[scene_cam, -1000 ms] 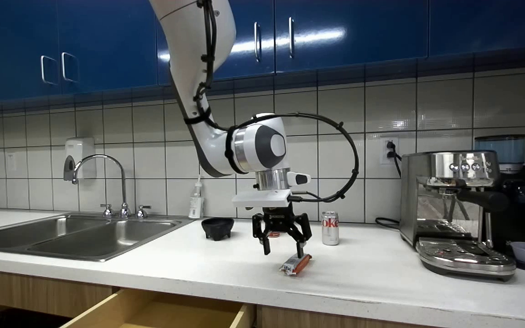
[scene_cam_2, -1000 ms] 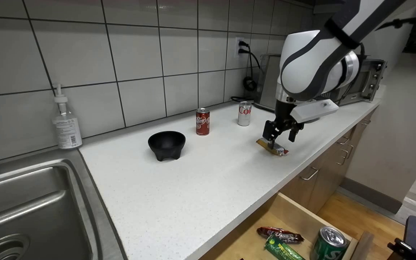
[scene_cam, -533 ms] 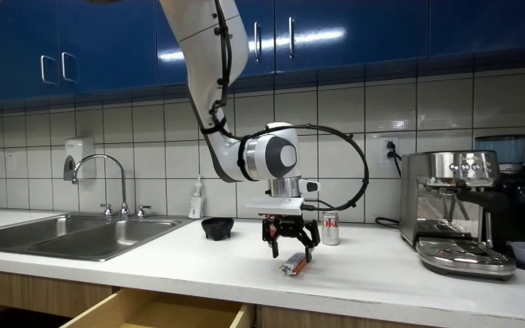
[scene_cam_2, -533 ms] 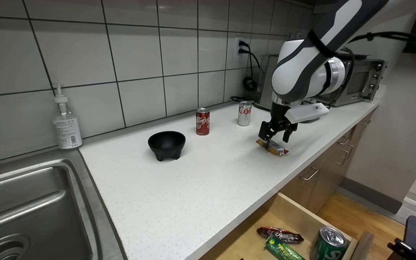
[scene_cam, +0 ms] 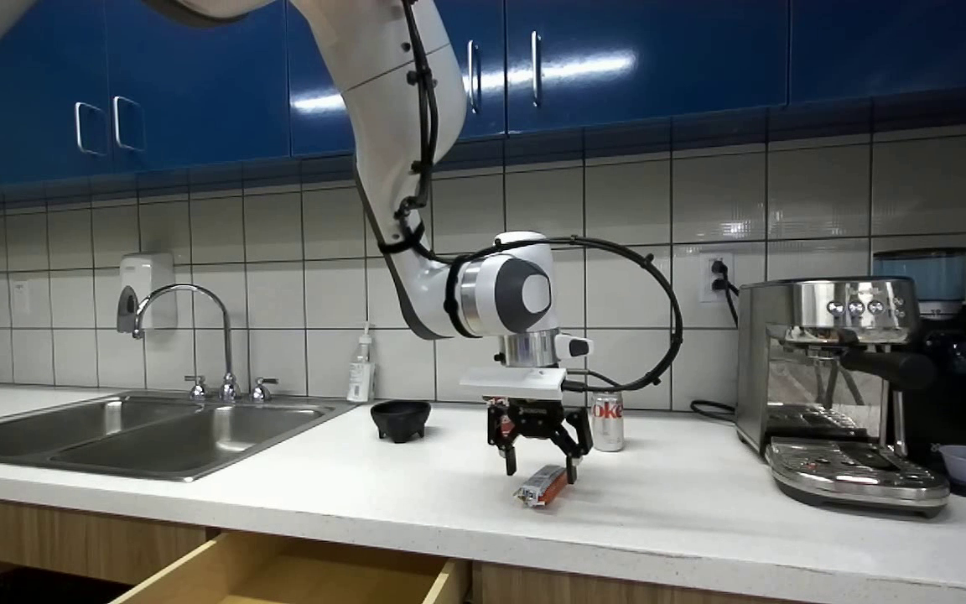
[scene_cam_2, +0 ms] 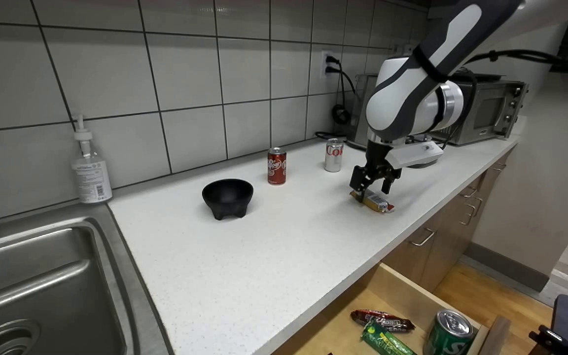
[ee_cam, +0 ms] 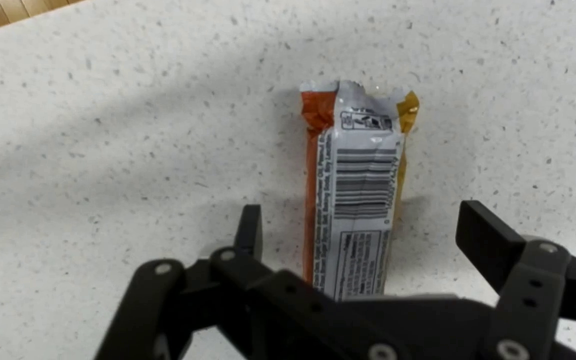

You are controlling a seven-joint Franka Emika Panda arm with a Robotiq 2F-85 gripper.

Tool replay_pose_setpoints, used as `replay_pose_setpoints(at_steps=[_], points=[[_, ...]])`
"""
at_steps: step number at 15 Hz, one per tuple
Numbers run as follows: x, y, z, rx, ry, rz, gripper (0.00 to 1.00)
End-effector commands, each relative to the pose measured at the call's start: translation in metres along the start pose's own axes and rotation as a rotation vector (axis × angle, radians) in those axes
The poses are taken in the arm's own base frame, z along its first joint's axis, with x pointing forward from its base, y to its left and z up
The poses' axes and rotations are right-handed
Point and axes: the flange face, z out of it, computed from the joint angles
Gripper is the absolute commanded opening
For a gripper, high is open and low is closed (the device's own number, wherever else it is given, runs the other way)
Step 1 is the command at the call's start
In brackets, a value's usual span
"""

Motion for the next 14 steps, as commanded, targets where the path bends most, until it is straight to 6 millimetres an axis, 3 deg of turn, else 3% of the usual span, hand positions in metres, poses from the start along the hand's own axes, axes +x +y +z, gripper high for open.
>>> replay_pose_setpoints(at_steps=[1,3,4,6,12,14], points=[[0.0067,0.0037,-0.0002,0.025,-0.001,-0.019,1.0],[0.0069,0.0043,0.0008,0.026,-0.002,-0.021,1.0],[0.0069,0.005,0.0014,0.026,-0.003,-0.021,0.75],[0.0067,0.0056,0.0003,0.028,0.0,-0.025,0.66],[0.0076,0.0084,-0.005,0.039,0.018,-0.027,0.18],[0.0083,0.0096,-0.0064,0.043,0.023,-0.023,0.18]])
